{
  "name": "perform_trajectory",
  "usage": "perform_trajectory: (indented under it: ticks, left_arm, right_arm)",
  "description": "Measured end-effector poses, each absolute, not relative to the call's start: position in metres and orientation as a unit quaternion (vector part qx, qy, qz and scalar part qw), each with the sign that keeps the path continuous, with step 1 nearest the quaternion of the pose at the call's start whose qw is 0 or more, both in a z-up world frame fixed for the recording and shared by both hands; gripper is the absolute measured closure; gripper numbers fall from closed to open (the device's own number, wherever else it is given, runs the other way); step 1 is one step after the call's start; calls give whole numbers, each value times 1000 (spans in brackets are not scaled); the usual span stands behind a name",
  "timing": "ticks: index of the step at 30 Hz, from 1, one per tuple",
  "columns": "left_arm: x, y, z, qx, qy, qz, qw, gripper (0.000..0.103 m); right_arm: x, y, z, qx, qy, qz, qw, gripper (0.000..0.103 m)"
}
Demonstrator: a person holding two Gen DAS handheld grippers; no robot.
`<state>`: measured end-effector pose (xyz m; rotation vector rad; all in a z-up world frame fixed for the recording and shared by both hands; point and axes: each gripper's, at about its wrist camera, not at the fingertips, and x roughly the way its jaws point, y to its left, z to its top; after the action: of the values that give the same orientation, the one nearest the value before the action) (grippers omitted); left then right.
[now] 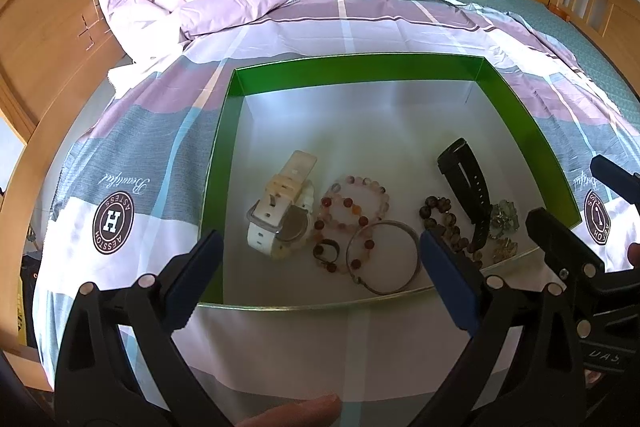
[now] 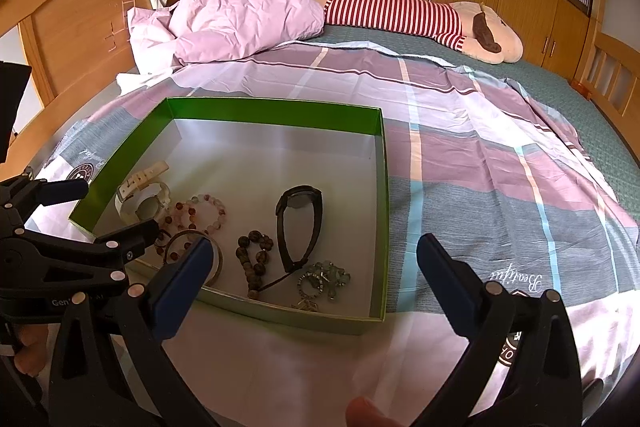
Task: Organize jewelry
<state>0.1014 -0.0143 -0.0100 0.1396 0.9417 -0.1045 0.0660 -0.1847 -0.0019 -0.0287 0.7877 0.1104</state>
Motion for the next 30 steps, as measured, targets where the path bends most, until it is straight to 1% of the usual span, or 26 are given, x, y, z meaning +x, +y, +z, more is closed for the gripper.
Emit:
perform_trajectory:
  ticks: [30]
  left_arm:
    - [103,-14,-14,65,461,-50,883,6]
  right_arm:
    - [65,-190,-5,-17,385,55,921,4]
